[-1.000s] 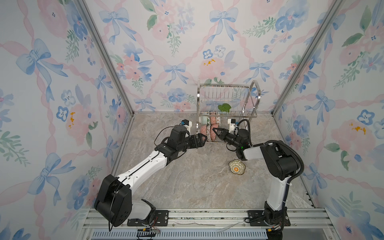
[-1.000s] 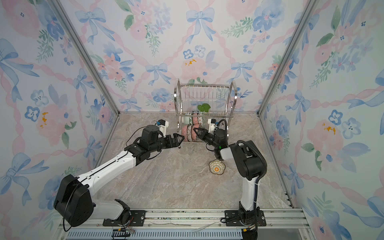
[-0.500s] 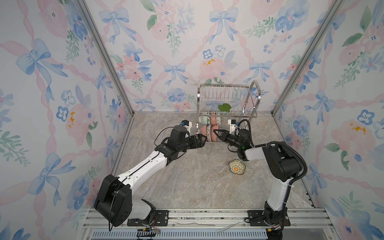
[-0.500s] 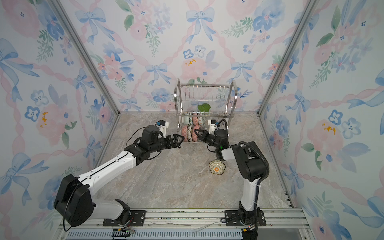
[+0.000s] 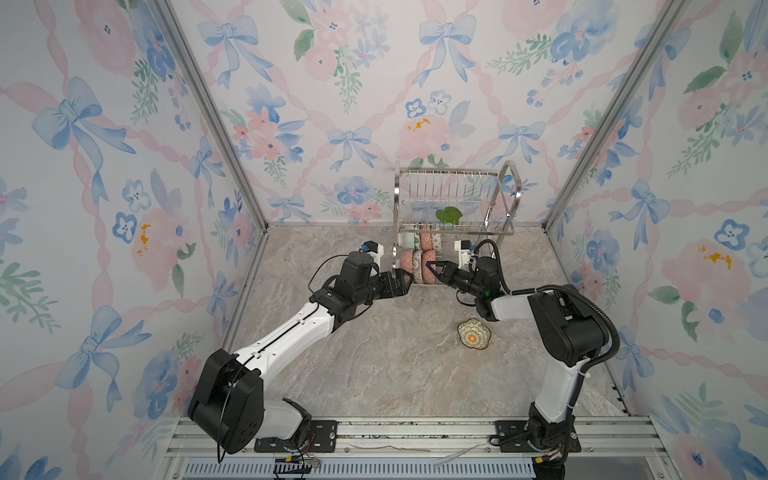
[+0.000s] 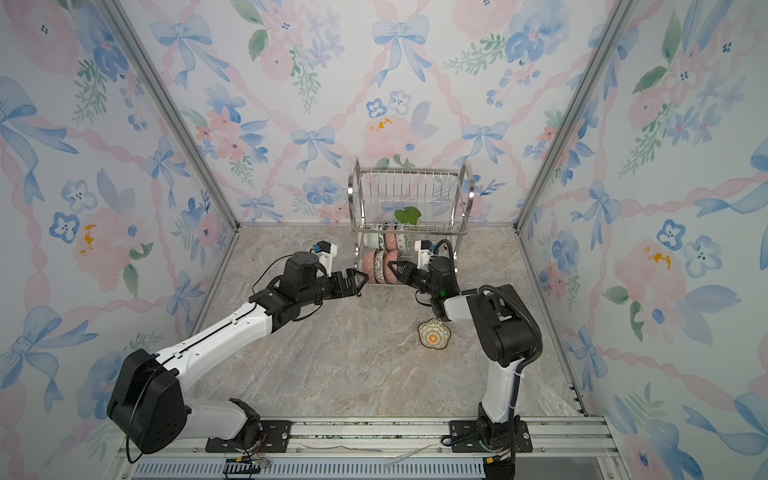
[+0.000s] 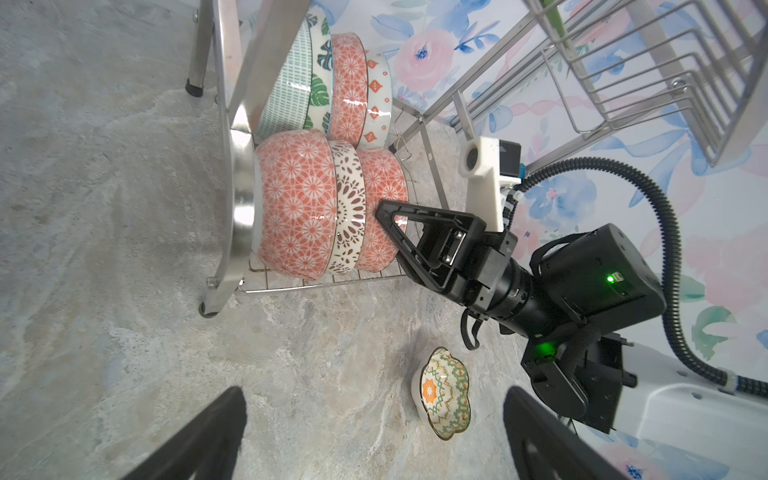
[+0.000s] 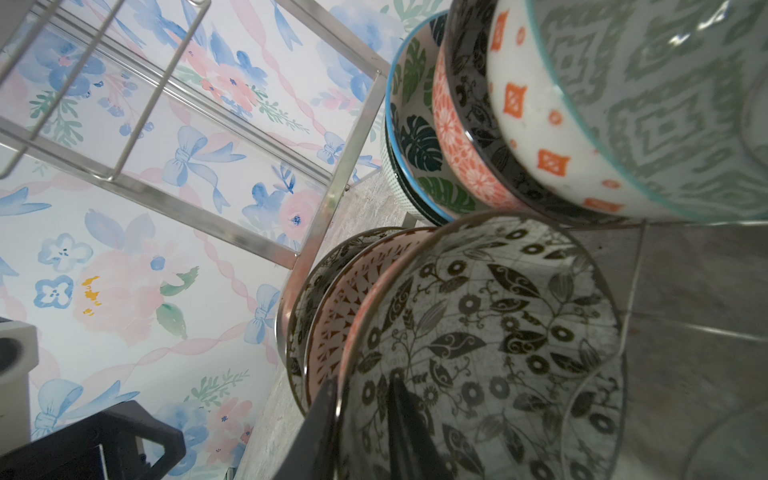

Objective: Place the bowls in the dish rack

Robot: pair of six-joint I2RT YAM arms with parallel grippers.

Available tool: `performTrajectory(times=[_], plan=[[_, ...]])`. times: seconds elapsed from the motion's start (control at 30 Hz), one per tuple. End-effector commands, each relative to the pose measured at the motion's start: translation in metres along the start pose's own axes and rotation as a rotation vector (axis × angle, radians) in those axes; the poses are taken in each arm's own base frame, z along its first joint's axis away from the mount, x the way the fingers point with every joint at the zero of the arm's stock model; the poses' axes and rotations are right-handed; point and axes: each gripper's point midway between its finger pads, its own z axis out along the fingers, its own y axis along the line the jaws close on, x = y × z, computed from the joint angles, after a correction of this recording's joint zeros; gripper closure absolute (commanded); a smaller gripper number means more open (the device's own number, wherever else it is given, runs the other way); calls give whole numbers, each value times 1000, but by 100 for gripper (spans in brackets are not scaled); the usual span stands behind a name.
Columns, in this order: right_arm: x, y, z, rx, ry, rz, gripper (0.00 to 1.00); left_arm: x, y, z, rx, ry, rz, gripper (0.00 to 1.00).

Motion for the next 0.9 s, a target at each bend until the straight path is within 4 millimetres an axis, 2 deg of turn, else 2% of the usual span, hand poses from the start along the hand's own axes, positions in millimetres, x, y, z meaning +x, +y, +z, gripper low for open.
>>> performTrajectory(times=[0.0, 0.23, 0.5, 0.57, 0.73, 0.87], plan=[[-7, 14, -2, -6, -6, -34, 72, -1, 2, -7, -7, -14, -1, 2], [-8, 21, -17, 26, -26, -62, 64, -1, 1, -9, -3, -16, -1, 2], [1, 26, -40, 88, -28, -103, 56, 2, 2, -17, 0, -28, -2, 2], [1, 37, -50, 107, -33, -135, 55, 3, 2, -20, 3, -36, -4, 2], [24, 28, -80, 376, 77, -260, 51, 11, 6, -24, 18, -40, -17, 2], [37, 19, -113, 569, 128, -315, 41, 25, 7, -20, 51, -10, -38, 2]])
